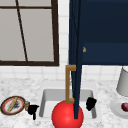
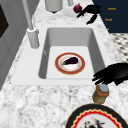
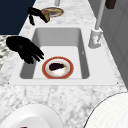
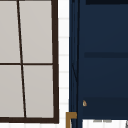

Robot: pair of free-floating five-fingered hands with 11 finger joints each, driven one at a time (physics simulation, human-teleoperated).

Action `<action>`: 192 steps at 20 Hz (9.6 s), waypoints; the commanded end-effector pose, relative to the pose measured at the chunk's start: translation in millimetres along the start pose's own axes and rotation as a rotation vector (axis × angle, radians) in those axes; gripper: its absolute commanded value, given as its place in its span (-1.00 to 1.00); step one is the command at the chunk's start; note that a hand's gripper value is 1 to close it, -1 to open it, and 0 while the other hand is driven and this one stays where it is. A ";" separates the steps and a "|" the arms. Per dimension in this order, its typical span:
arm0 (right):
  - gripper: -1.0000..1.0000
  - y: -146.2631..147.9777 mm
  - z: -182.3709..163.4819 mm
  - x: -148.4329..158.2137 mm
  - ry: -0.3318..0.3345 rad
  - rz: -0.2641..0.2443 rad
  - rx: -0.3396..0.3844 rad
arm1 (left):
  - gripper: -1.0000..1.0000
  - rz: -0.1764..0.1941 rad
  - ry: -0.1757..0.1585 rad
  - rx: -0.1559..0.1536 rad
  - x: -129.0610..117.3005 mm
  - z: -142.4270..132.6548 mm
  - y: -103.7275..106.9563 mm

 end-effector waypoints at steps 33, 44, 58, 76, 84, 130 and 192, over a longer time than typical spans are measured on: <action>0.00 14.9 11.4 8.0 -0.025 -0.012 0.113 | -1.00 -0.032 0.023 -0.026 11.1 -25.0 21.9; 0.00 15.0 11.4 8.0 -0.025 -0.012 0.113 | -1.00 -0.093 0.056 -0.049 17.4 -16.9 27.4; -1.00 -9.5 9.5 -7.2 -0.024 -0.033 0.139 | 0.00 -0.086 0.010 -0.110 18.5 -11.8 19.2; 0.00 -34.5 5.1 -24.8 -0.026 -0.009 0.116 | -1.00 -0.060 0.004 -0.120 26.6 -34.6 44.8; 0.00 -34.3 5.1 -24.8 -0.024 -0.014 0.111 | -1.00 -0.023 -0.010 -0.126 38.7 -36.1 94.6; 0.00 -34.1 4.9 -24.8 -0.022 -0.018 0.109 | -1.00 0.437 0.026 -0.099 -25.3 49.5 130.9; 0.00 -34.1 4.9 -24.8 -0.022 -0.018 0.109 | -1.00 0.590 0.039 -0.009 -57.4 81.2 19.5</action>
